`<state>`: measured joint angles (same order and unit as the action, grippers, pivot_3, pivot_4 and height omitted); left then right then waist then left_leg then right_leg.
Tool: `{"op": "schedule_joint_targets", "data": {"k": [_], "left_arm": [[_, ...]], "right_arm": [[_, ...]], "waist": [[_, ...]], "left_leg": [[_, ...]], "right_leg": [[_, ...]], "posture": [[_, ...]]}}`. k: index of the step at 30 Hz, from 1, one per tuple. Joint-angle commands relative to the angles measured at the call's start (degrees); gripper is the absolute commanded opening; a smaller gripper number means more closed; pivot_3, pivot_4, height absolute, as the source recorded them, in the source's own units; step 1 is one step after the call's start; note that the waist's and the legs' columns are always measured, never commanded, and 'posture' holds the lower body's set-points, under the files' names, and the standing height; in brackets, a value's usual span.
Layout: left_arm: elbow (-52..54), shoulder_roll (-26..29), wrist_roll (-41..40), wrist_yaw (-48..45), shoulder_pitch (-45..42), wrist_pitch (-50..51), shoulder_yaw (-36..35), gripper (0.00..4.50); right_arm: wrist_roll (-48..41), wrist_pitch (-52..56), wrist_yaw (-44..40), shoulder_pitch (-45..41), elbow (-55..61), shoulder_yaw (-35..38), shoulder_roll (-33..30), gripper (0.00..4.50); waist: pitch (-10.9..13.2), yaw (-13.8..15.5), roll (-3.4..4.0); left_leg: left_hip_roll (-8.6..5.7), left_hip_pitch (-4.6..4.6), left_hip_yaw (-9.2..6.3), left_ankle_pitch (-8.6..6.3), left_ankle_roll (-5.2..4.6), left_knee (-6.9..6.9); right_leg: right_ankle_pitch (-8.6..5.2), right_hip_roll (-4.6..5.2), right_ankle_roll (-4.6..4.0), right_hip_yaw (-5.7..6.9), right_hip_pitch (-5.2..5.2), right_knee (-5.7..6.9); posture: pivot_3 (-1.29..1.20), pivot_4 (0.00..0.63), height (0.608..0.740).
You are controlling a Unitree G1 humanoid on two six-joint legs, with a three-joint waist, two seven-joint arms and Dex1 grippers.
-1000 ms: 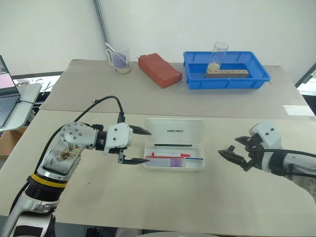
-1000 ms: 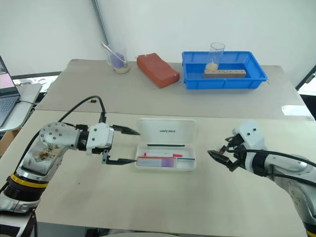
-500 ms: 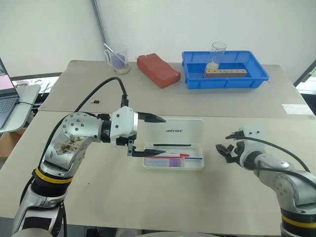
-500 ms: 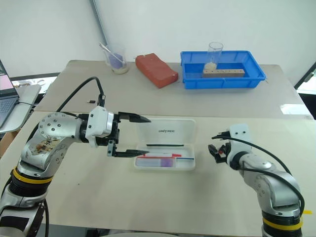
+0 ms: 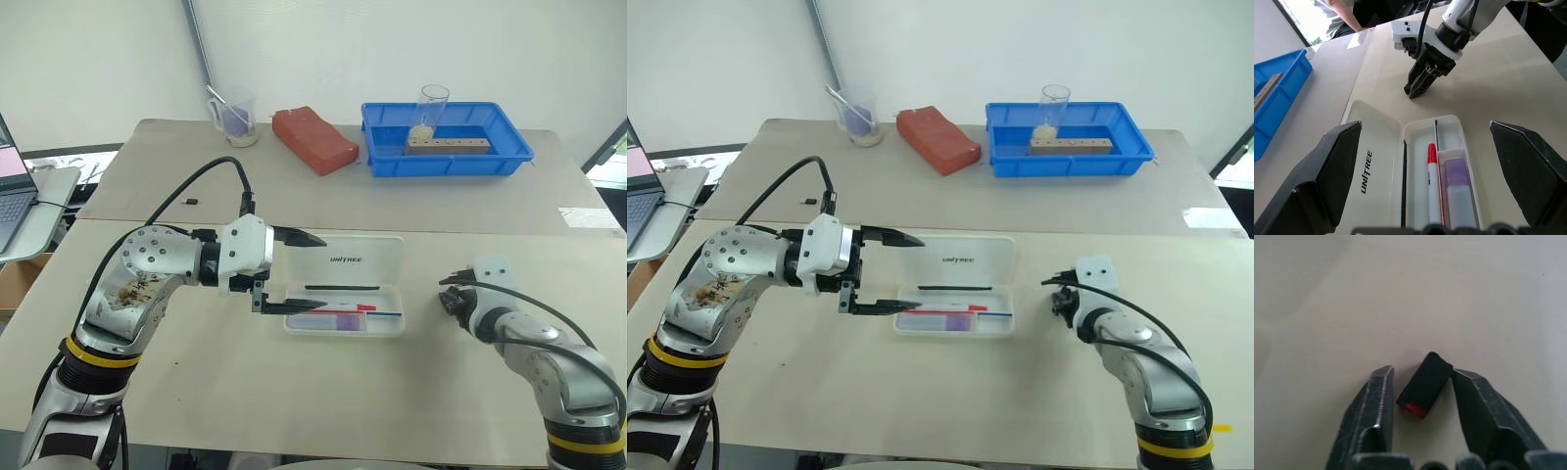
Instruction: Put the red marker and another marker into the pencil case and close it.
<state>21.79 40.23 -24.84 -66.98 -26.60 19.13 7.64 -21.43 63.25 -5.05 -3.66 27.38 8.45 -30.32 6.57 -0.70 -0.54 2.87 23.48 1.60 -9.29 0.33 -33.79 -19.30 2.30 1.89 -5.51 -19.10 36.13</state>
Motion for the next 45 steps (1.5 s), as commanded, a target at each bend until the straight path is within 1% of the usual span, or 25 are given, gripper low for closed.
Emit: {"op": "schedule_joint_targets", "data": {"k": [1, 3, 5, 7, 9, 10, 14, 16, 18, 22, 26, 30, 43, 44, 45], "left_arm": [[1.33, 0.15, -0.69, 0.34, -0.77, -0.15, -0.88, 4.5], [1.43, 0.15, -0.69, 0.36, -0.59, -0.19, -0.87, 4.5], [1.47, 0.2, -0.69, 0.24, -0.43, -0.37, -0.89, 4.5], [1.52, 0.44, -0.74, -0.12, -0.1, -0.64, -0.99, 4.5], [1.62, 0.95, -0.74, -0.82, 0.57, -1.11, -1.08, 4.5], [1.64, 1.16, -0.72, -1.12, 0.87, -1.35, -1.11, 4.5], [1.66, 3.17, -0.72, -3.96, 4.17, -3.0, -1.27, 4.5], [2.35, 4.0, -1.05, -4.85, 6.05, -3.46, -1.27, 4.5], [2.94, 4.29, -0.91, -5.12, 7.42, -4.02, -1.22, 4.5], [4.5, 4.64, -0.91, -5.09, 9.62, -4.35, -1.36, 4.5], [6.24, 4.92, -1.14, -4.3, 11.2, -4.05, -1.62, 4.5], [5.98, 5.2, -0.78, -4.1, 11.54, -4.64, -2.14, 4.5], [6.0, 5.4, -0.7, -3.18, 11.41, -4.5, -2.33, 4.5], [6.02, 5.37, -0.71, -3.1, 11.3, -4.4, -2.27, 4.5], [6.03, 5.34, -0.73, -3.04, 11.22, -4.32, -2.22, 4.5]], "right_arm": [[1.96, -0.56, -0.48, 0.65, -0.89, 0.37, -0.4, 0.28], [2.05, -1.49, -2.03, 1.02, -0.5, -0.01, -1.54, 0.25], [1.54, -4.98, -6.7, 0.95, 0.71, -1.4, -4.18, 0.25], [0.44, -11.22, -15.21, -0.18, 2.42, -3.64, -8.44, 0.25], [-1.59, -15.94, -22.75, -1.49, 3.38, -4.19, -11.29, 0.25], [-2.56, -17.44, -25.36, -1.92, 3.52, -4.06, -12.02, 0.25], [-8.41, -20.84, -42.05, -5.24, 6.0, -5.21, -19.76, 0.25], [-7.63, -24.3, -48.69, -7.38, 5.92, -8.66, -23.0, 0.25], [-6.68, -26.52, -52.43, -9.35, 4.45, -11.87, -23.73, 0.25], [-2.16, -32.0, -57.35, -12.74, -0.23, -18.25, -23.11, 0.25], [3.6, -38.67, -59.09, -14.49, -6.43, -22.73, -21.36, 0.25], [6.05, -42.37, -61.06, -14.12, -10.0, -23.32, -21.43, 0.25], [7.13, -41.37, -62.0, -15.51, -12.31, -22.66, -19.37, 0.25], [7.13, -41.28, -62.06, -15.57, -12.32, -22.68, -19.34, 1.27], [7.15, -41.24, -62.14, -15.6, -12.33, -22.68, -19.32, 1.52]], "waist": [[-0.01, -0.01, 0.0], [0.0, -0.01, 0.0], [0.0, -0.02, 0.0], [0.05, -0.14, -0.01], [0.1, -0.27, -0.04], [0.13, -0.45, -0.08], [0.27, -0.54, 0.08], [0.28, -0.44, 0.06], [0.31, -0.28, -0.01], [0.35, 0.03, -0.06], [0.34, -0.06, -0.05], [0.33, 0.04, -0.03], [0.31, -0.03, 0.01], [0.3, -0.02, 0.02], [0.3, 0.0, 0.03]], "left_leg": [[0.0, 0.01, 0.0, 0.0, 0.0, 0.0], [0.0, 0.01, 0.0, 0.0, 0.0, 0.0], [-0.01, 0.03, 0.01, 0.0, 0.0, 0.0], [-0.01, 0.03, 0.03, 0.0, 0.0, 0.01], [-0.01, 0.05, 0.03, 0.0, 0.0, 0.02], [0.01, 0.03, 0.03, 0.0, 0.0, 0.04], [0.05, 0.02, 0.01, -0.01, -0.01, 0.06], [0.07, 0.02, 0.0, -0.01, -0.01, 0.05], [0.08, -0.03, 0.01, -0.01, -0.01, 0.04], [0.07, -0.13, 0.03, -0.01, 0.0, 0.02], [0.05, -0.11, 0.11, -0.01, 0.0, 0.01], [0.04, -0.1, 0.1, -0.01, -0.01, 0.01], [0.05, -0.13, 0.1, -0.01, 0.0, 0.01], [0.05, -0.13, 0.1, -0.01, 0.0, 0.01], [0.05, -0.14, 0.1, -0.01, 0.0, 0.01]], "right_leg": [[0.0, 0.0, 0.0, 0.0, 0.01, 0.0], [0.01, 0.0, -0.02, 0.0, 0.03, 0.0], [0.01, 0.0, -0.01, 0.0, 0.02, 0.0], [0.01, 0.01, -0.01, -0.02, 0.01, 0.0], [0.0, 0.0, 0.0, -0.03, -0.01, 0.0], [-0.02, -0.02, 0.03, -0.03, 0.0, 0.0], [-0.01, -0.08, 0.01, -0.05, 0.0, -0.02], [0.0, -0.08, -0.02, -0.02, 0.01, -0.02], [0.0, -0.07, -0.02, -0.02, 0.03, -0.02], [-0.01, 0.04, -0.05, 0.02, -0.03, -0.05], [0.03, 0.1, -0.11, -0.01, 0.0, -0.07], [0.03, 0.08, -0.11, 0.02, 0.01, -0.02], [0.03, 0.06, -0.11, 0.0, 0.11, 0.0], [0.03, 0.06, -0.11, 0.0, 0.11, 0.0], [0.03, 0.06, -0.11, 0.0, 0.11, 0.0]], "posture": [[0.0, 0.15, 0.74], [0.0, 0.15, 0.74], [0.0, 0.15, 0.74], [0.0, 0.15, 0.74], [0.0, 0.15, 0.74], [0.0, 0.15, 0.74], [0.0, 0.15, 0.74], [0.0, 0.15, 0.74], [0.0, 0.15, 0.74], [0.0, 0.15, 0.74], [0.0, 0.15, 0.74], [0.0, 0.15, 0.74], [0.0, 0.15, 0.74], [0.0, 0.15, 0.74], [0.0, 0.15, 0.74]]}}
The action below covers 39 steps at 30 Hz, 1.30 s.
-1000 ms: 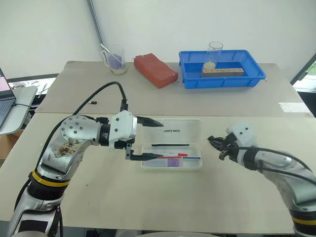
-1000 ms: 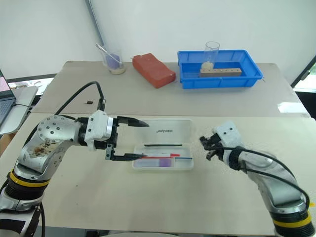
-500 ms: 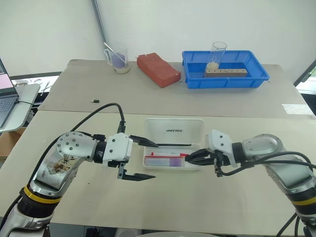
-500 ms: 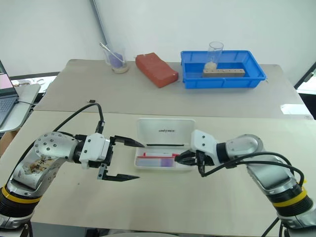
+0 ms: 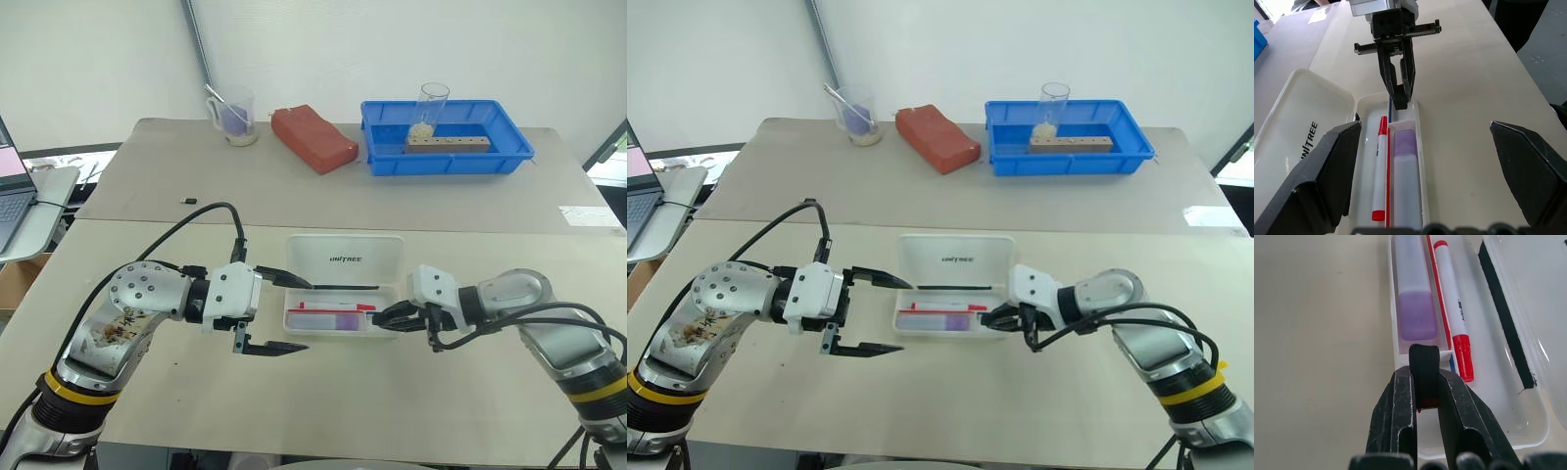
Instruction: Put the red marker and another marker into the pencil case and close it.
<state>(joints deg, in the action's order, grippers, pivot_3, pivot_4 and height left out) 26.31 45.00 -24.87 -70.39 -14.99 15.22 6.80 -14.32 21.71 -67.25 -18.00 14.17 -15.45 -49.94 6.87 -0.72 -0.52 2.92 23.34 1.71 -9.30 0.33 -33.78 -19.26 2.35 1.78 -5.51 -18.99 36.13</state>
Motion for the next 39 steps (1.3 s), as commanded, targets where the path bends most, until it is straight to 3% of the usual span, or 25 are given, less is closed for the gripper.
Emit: {"op": "schedule_joint_targets", "data": {"k": [1, 9, 12, 18, 24, 27, 35, 39], "left_arm": [[1.57, 0.5, -0.72, 0.48, -0.45, -0.3, -1.29, 4.5], [1.1, 0.19, -0.59, 0.64, -1.0, -0.33, -0.9, 4.5], [-2.21, 0.53, -0.29, 1.2, -2.34, -0.11, -2.52, 4.5], [-14.24, -1.16, -2.72, 8.7, -10.13, 8.8, -8.25, 4.5], [-30.99, -4.75, -1.68, 11.45, -21.01, 11.4, -9.12, 4.5], [-40.92, -8.07, 0.14, 10.67, -27.4, 9.31, -7.44, 3.73], [-62.24, -14.04, 10.36, 6.68, -37.11, -1.05, -1.32, 0.05], [-65.67, -14.53, 12.86, 2.34, -38.76, -1.85, 1.14, 0.05]], "right_arm": [[0.09, 0.46, 0.13, -1.3, 0.91, 1.31, 0.31, 1.85], [-1.12, 2.93, 0.69, -1.47, 2.48, 2.81, 0.19, 4.48], [-5.09, 7.59, 2.5, -1.51, 5.72, 7.03, 0.24, 4.48], [-19.37, 24.83, 14.06, -0.63, 18.96, 21.5, 2.77, 4.48], [-31.28, 37.4, 24.38, -4.9, 27.44, 27.13, 4.48, 4.48], [-32.59, 38.86, 26.38, -5.28, 28.5, 26.96, 3.28, 4.5], [-33.4, 38.82, 29.65, -4.22, 29.41, 28.77, 0.21, 4.5], [-34.07, 38.52, 31.29, -4.1, 29.51, 30.15, -0.14, 4.5]], "waist": [[-0.01, 0.03, 0.02], [-0.05, 0.01, 0.08], [-0.05, 0.05, 0.07], [-0.04, 0.04, 0.06], [-0.02, 0.1, 0.03], [-0.03, 0.36, -0.03], [-0.04, -0.05, -0.03], [-0.03, -0.22, -0.04]], "left_leg": [[0.0, 0.0, 0.0, 0.0, 0.0, 0.0], [0.0, 0.0, 0.0, 0.0, 0.0, 0.0], [0.0, 0.0, 0.0, 0.0, 0.0, 0.0], [0.0, -0.01, -0.1, 0.0, 0.0, 0.0], [-0.03, 0.03, -0.12, 0.0, 0.0, 0.01], [-0.04, 0.03, -0.14, 0.0, 0.0, 0.0], [-0.1, 0.24, -0.14, 0.01, -0.01, -0.01], [-0.08, 0.25, -0.17, 0.01, -0.01, 0.02]], "right_leg": [[0.0, 0.0, 0.0, 0.0, 0.0, 0.0], [0.0, 0.0, 0.0, 0.0, 0.0, 0.0], [0.0, 0.0, 0.0, 0.0, 0.0, 0.0], [0.0, -0.04, 0.01, 0.05, 0.02, 0.07], [0.01, -0.04, 0.01, 0.05, -0.05, 0.11], [0.01, -0.04, 0.02, 0.08, -0.09, 0.09], [0.02, -0.08, 0.03, 0.04, -0.2, 0.08], [0.02, -0.15, 0.03, 0.02, -0.23, 0.1]], "posture": [[0.0, 0.15, 0.74], [0.0, 0.15, 0.74], [0.0, 0.15, 0.74], [0.0, 0.15, 0.74], [0.0, 0.15, 0.74], [0.0, 0.15, 0.74], [0.0, 0.15, 0.74], [0.0, 0.15, 0.74]]}}
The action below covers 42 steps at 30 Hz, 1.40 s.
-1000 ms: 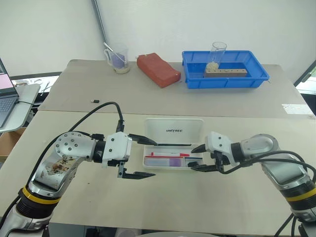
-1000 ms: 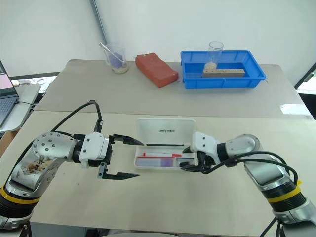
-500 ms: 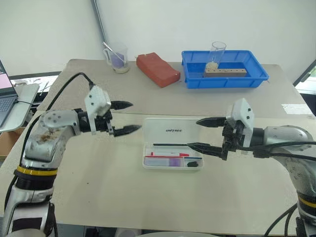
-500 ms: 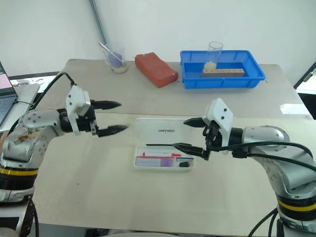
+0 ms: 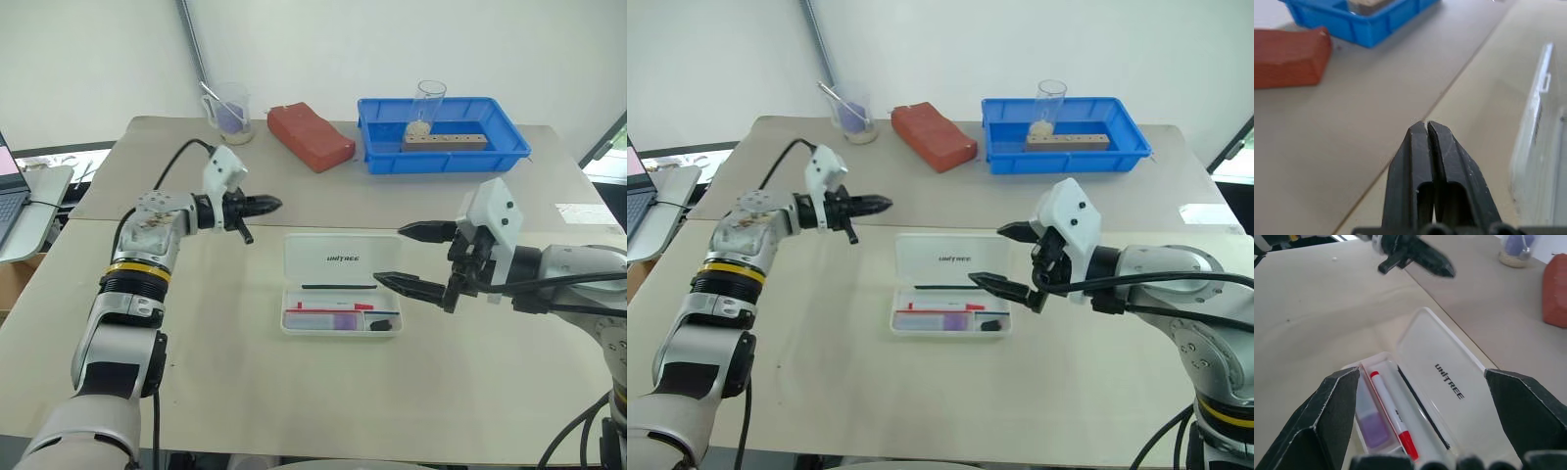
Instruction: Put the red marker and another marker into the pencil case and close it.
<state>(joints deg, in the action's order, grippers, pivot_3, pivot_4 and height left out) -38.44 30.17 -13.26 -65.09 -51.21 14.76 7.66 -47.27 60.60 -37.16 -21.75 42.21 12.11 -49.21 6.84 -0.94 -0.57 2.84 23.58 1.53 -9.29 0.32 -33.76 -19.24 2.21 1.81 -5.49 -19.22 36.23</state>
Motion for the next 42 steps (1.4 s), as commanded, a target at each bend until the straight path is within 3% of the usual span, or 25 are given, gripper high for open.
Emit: {"op": "schedule_joint_targets", "data": {"k": [1, 19, 33, 42], "left_arm": [[-1.33, 0.11, 1.51, -3.78, -2.88, -1.4, 0.48, 0.05], [1.68, -0.15, 3.85, -14.37, -2.59, -1.95, 1.97, 0.05], [18.33, 1.37, 3.59, -19.15, 3.92, 3.75, 5.24, 0.05], [27.73, 2.73, 5.6, -19.31, 11.16, -1.18, 9.95, 0.05]], "right_arm": [[-0.94, -0.77, 1.31, -0.12, 1.39, 2.93, -1.17, 4.5], [-0.96, -6.01, -2.12, 4.55, -1.62, 4.97, -3.63, 4.5], [-0.92, -6.23, -3.06, 2.47, -1.84, 2.39, -5.28, 4.5], [0.76, -6.06, -5.63, 6.31, -0.36, -0.54, -8.79, 4.5]], "waist": [[0.0, 0.04, 0.0], [0.0, 0.16, 0.0], [-0.01, 0.2, 0.02], [-0.04, 0.29, 0.08]], "left_leg": [[0.0, 0.0, -0.01, 0.0, 0.0, 0.0], [0.0, 0.1, -0.04, 0.01, -0.01, -0.05], [0.01, 0.1, -0.06, 0.01, -0.02, -0.06], [0.02, 0.1, -0.06, 0.02, -0.03, -0.08]], "right_leg": [[0.0, 0.0, 0.0, 0.0, 0.0, 0.0], [0.0, -0.01, 0.0, 0.02, 0.0, 0.0], [0.0, -0.01, 0.0, 0.02, 0.02, 0.0], [0.0, 0.0, -0.01, 0.01, 0.03, -0.01]], "posture": [[0.0, 0.15, 0.74], [0.0, 0.15, 0.74], [0.0, 0.15, 0.74], [0.0, 0.15, 0.74]]}}
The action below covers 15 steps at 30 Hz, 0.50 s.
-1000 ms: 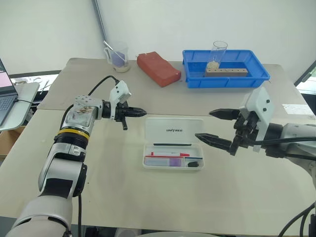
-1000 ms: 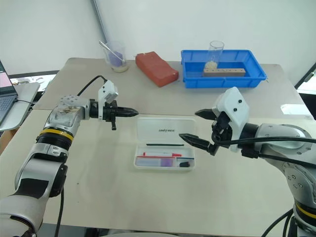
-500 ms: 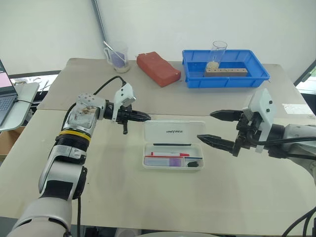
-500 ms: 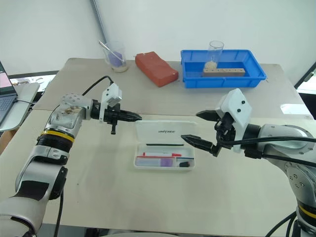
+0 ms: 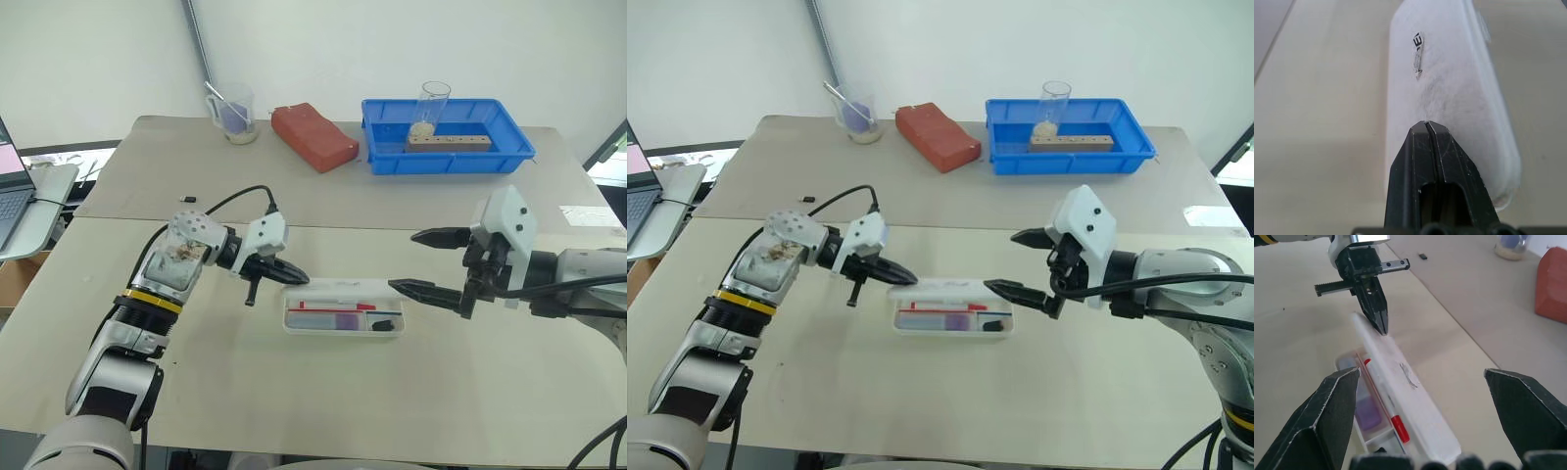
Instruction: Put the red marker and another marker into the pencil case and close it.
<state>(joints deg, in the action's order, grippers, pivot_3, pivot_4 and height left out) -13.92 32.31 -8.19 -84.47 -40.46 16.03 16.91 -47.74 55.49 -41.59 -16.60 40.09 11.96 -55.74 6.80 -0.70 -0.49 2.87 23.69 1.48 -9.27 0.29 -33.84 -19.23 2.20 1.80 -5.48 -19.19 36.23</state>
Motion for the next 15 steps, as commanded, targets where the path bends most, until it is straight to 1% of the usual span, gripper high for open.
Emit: {"op": "schedule_joint_targets", "data": {"k": [1, 5, 8, 15], "left_arm": [[3.43, 0.39, 1.12, 0.49, 0.93, -3.36, 1.32, 0.05], [3.54, 0.24, 4.26, 1.96, 2.86, -8.78, 3.95, 0.05], [3.34, -0.14, 5.63, 3.35, 3.96, -11.33, 5.07, 0.05], [-0.39, -0.49, 9.85, 6.05, 3.76, -17.73, 7.2, 0.05]], "right_arm": [[1.32, -0.45, -1.59, 1.9, 2.07, -1.0, -3.01, 4.5], [1.33, -0.29, -3.43, 4.86, 3.65, -2.56, -5.17, 4.5], [1.84, -0.89, -3.45, 5.94, 4.17, -3.27, -5.23, 4.5], [1.88, -0.38, -1.92, 3.88, 3.3, -4.97, -3.64, 4.5]], "waist": [[0.0, 0.13, 0.0], [-0.01, -0.02, 0.02], [0.0, -0.04, 0.0], [0.03, 0.07, -0.05]], "left_leg": [[-0.01, -0.01, 0.0, 0.0, 0.0, -0.01], [0.0, -0.01, 0.0, 0.0, -0.01, -0.01], [0.01, -0.02, -0.01, 0.0, -0.01, 0.0], [-0.01, -0.03, 0.0, 0.0, -0.01, -0.04]], "right_leg": [[0.0, 0.01, 0.0, 0.0, 0.02, 0.0], [0.0, 0.01, 0.0, -0.01, 0.04, -0.03], [0.0, 0.0, 0.0, -0.01, 0.03, -0.02], [0.0, 0.01, 0.0, -0.01, 0.07, -0.02]], "posture": [[0.0, 0.15, 0.74], [0.0, 0.15, 0.74], [0.0, 0.15, 0.74], [0.0, 0.15, 0.74]]}}
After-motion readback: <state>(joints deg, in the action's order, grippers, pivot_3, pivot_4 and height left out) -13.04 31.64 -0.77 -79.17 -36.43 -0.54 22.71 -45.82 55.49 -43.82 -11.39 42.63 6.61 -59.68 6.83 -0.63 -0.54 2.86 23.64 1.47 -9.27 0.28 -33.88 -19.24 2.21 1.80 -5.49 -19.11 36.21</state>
